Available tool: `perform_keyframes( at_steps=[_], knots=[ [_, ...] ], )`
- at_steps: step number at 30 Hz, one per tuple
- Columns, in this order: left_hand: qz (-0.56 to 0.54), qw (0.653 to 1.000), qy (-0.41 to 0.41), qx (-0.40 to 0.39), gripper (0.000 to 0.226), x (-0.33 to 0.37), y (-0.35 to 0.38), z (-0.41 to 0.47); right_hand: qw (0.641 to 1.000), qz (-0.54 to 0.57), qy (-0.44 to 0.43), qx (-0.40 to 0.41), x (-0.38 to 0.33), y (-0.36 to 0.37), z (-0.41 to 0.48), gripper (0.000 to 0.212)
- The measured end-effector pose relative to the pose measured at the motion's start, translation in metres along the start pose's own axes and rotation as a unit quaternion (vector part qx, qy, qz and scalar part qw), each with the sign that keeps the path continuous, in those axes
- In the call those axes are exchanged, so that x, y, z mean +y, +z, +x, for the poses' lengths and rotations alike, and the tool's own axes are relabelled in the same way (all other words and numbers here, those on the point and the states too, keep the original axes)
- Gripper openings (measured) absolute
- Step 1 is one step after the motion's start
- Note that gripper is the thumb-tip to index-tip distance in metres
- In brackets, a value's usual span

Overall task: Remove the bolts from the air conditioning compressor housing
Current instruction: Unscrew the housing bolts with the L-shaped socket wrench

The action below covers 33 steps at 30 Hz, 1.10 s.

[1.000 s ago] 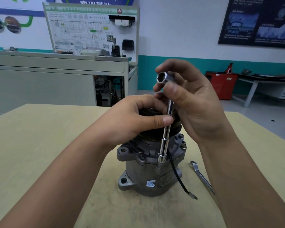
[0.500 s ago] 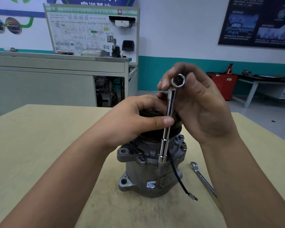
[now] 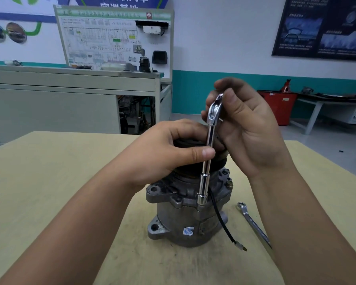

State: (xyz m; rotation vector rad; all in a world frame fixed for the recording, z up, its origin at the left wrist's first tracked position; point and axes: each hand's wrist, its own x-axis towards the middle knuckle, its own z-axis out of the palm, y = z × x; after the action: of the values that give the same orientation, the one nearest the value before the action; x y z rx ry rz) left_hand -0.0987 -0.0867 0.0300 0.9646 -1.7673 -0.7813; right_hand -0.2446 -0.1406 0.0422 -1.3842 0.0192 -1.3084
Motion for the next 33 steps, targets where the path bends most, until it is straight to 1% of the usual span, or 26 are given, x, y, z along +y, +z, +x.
perform_keyframes(
  at_steps=[2,4,6,9,11,13,14,18,19,22,27,30,31,33],
  knots=[
    [-0.004,1.000,-0.010,0.005,0.016,-0.0008,-0.0002,0.0003,1.000,-0.014,-0.005,0.019,0.0007,0.0012,0.0006,0.015],
    [0.009,1.000,-0.020,0.017,0.019,-0.0023,0.0002,0.0010,0.999,-0.040,-0.016,0.024,0.0019,0.0025,0.0008,0.014],
    [0.033,0.999,-0.027,0.030,0.021,-0.0019,0.0017,0.0012,0.997,-0.073,-0.028,0.017,0.0020,0.0036,0.0001,0.011],
    [0.032,0.998,-0.032,0.034,0.018,0.0009,0.0044,0.0003,0.994,-0.104,-0.041,0.005,0.0012,0.0053,-0.0014,0.014],
    [0.037,0.998,-0.025,0.040,0.026,0.0026,0.0060,-0.0008,0.993,-0.108,-0.038,-0.005,0.0005,0.0055,-0.0015,0.007],
    [0.043,0.998,-0.018,0.047,0.033,0.0036,0.0076,-0.0012,0.991,-0.124,-0.042,-0.004,0.0004,0.0058,-0.0012,0.015],
    [0.048,0.997,-0.017,0.051,0.034,0.0039,0.0087,-0.0012,0.990,-0.131,-0.045,-0.004,0.0008,0.0050,-0.0012,0.016],
    [0.041,0.998,-0.017,0.045,0.022,0.0032,0.0089,0.0004,0.991,-0.117,-0.054,-0.030,0.0009,0.0045,-0.0024,0.014],
    [0.039,0.998,-0.014,0.040,0.022,0.0032,0.0081,0.0008,0.992,-0.106,-0.055,-0.035,0.0005,0.0049,-0.0025,0.015],
    [0.028,0.999,-0.004,0.024,0.024,0.0019,0.0044,0.0017,0.994,-0.069,-0.059,-0.058,0.0005,0.0053,-0.0028,0.018],
    [0.015,1.000,-0.001,0.015,0.011,-0.0002,0.0019,0.0023,0.994,-0.022,-0.066,-0.081,0.0025,0.0046,-0.0032,0.025],
    [0.024,0.999,-0.005,0.021,0.004,0.0002,0.0022,0.0024,0.995,0.000,-0.050,-0.086,0.0011,0.0007,-0.0031,0.029],
    [0.027,0.999,-0.008,0.024,0.004,0.0004,0.0024,0.0022,0.995,0.005,-0.044,-0.088,0.0001,0.0007,-0.0028,0.026],
    [0.025,0.999,-0.016,0.027,0.008,0.0015,0.0030,0.0015,0.994,-0.001,-0.046,-0.100,-0.0013,0.0007,-0.0023,0.008]
  ],
)
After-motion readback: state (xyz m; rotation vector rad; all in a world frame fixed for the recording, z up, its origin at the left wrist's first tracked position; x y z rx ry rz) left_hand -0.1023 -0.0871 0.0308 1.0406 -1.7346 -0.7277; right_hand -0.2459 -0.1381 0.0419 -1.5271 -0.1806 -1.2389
